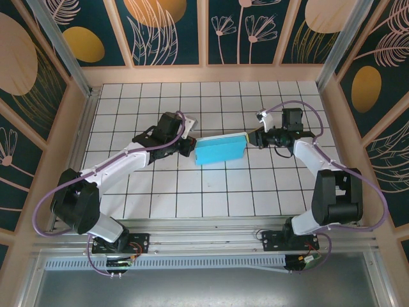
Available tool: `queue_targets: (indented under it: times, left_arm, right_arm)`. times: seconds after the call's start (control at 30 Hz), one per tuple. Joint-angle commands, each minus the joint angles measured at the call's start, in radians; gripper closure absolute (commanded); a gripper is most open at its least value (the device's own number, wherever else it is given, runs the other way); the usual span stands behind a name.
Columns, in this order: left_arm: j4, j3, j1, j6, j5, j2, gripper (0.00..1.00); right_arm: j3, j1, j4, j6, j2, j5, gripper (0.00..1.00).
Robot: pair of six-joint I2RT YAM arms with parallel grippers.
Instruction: Fold the paper box
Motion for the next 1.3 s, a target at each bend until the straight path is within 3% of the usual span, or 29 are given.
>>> queue_targets:
  times: [0.0, 0.6, 1.27]
  left_arm:
    - [-0.012, 0.03, -0.001, 0.009, -0.006, 0.009, 1.0]
    - [-0.005, 0.008, -0.003, 0.06, -0.041, 0.016, 1.0]
    - [0.024, -0.02, -0.002, 0.094, -0.078, -0.014, 1.0]
  right_arm:
    - [0.021, -0.01, -0.002, 0.015, 0.008, -0.003, 0.85]
    - [0.065, -0.001, -0.08, 0.118, -0.002, 0.049, 1.0]
    - [0.139, 0.071, -0.193, 0.35, 0.019, 0.143, 1.0]
